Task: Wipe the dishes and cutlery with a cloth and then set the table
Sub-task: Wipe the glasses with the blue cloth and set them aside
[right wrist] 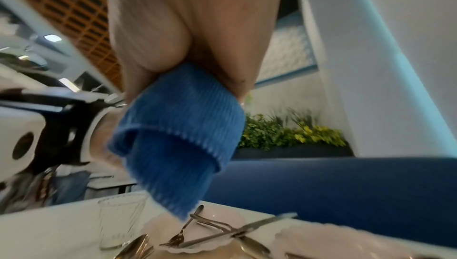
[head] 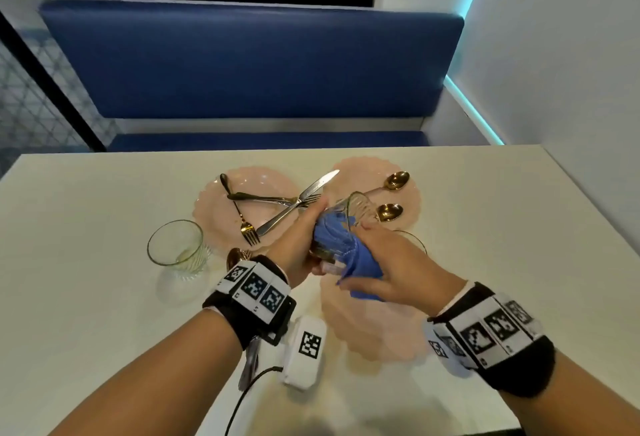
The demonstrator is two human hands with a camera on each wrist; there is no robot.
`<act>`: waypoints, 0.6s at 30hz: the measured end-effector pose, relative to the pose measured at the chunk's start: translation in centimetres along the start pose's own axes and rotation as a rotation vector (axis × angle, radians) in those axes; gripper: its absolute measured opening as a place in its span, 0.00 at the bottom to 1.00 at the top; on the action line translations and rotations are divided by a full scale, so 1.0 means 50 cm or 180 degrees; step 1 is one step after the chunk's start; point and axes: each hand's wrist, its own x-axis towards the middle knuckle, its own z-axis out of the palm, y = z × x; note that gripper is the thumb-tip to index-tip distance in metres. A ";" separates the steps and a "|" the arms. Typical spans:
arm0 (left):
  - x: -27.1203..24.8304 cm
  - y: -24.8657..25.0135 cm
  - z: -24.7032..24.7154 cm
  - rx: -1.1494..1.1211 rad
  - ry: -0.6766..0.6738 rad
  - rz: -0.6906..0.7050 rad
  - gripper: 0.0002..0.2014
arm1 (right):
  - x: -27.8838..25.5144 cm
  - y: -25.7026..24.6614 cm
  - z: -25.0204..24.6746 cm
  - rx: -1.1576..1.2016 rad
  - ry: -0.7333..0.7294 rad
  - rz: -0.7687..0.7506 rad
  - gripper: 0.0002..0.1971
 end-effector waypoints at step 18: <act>-0.041 0.069 -0.091 0.0245 -0.0032 -0.0185 0.36 | 0.065 -0.062 0.069 0.0571 0.0750 -0.0098 0.12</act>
